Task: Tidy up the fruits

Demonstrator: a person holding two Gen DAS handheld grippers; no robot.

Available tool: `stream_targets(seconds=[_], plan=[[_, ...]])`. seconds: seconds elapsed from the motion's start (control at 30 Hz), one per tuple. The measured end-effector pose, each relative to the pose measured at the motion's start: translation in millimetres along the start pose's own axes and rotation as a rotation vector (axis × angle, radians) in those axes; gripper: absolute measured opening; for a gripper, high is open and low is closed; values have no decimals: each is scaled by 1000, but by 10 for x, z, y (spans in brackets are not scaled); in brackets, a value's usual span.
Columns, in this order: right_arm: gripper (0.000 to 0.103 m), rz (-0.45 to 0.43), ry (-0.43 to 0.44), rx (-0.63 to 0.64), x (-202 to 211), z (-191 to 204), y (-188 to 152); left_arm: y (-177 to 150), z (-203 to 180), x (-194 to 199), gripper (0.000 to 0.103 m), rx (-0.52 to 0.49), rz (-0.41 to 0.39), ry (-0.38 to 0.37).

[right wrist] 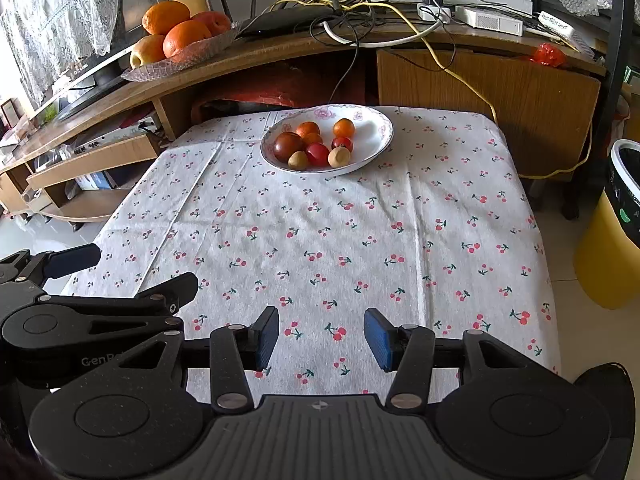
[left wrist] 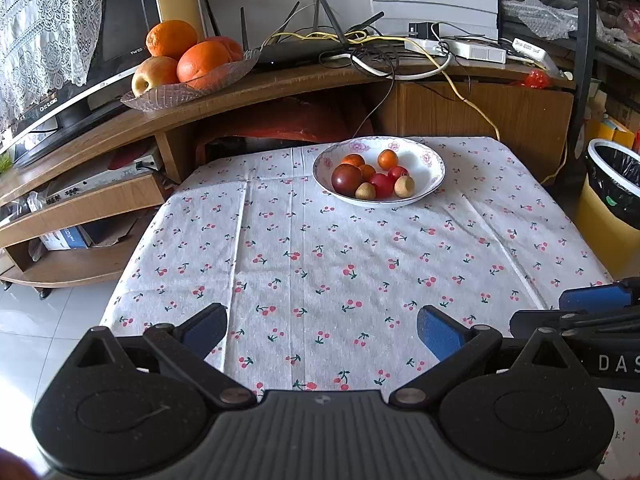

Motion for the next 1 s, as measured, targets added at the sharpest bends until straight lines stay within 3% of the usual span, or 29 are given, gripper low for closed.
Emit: stream_targets(seconds=[1.0], plan=[[45,10,-1,1,-24,16,-21,-34,-4,-21,103,-8,4,3]])
Point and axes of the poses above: each gripper's, at about its wrist camera, not at the fingertips, and x roughly against the way its jaws point, z to its left, y to its top, the point moved 8 cm from there along -x, roughly the way its jaws point, and after that the axes turned 8 degrees about x, right-handed, at the moved point
